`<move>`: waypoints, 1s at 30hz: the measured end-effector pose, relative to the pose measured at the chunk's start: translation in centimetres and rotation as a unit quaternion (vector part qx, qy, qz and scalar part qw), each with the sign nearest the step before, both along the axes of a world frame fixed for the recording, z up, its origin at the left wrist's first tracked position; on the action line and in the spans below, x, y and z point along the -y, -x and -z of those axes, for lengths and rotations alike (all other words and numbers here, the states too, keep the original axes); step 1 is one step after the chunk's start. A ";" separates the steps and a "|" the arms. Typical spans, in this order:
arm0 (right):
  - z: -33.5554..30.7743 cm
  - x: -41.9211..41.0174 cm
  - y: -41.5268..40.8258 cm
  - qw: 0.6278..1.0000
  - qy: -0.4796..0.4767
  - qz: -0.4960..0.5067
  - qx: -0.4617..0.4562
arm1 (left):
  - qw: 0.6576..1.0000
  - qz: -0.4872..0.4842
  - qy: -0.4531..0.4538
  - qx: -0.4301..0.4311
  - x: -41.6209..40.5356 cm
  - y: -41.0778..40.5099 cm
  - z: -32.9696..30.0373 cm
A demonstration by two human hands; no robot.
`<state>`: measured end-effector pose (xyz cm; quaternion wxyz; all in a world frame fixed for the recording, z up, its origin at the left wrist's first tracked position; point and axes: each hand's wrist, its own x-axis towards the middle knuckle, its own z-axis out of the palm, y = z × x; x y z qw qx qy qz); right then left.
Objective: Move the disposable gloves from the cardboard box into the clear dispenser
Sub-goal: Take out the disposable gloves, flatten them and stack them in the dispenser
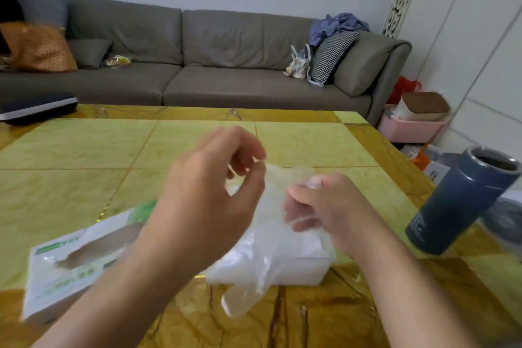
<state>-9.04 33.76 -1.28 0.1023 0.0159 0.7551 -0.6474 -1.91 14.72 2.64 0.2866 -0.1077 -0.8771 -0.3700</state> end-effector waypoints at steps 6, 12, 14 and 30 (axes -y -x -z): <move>2.2 -0.3 0.7 0.949 -0.304 0.042 -0.075 | 0.930 0.011 0.262 0.256 -2.7 2.5 6.7; 1.8 -0.5 0.0 0.868 -0.481 0.032 -0.123 | 0.906 0.025 0.278 0.320 -1.5 3.9 7.2; 1.7 -0.6 -0.1 0.868 -0.482 0.027 -0.115 | 0.902 0.019 0.290 0.320 -1.5 4.1 6.4; 2.2 -0.1 -0.7 0.835 -0.532 0.068 -0.122 | 0.884 0.027 0.275 0.376 -3.0 3.7 7.2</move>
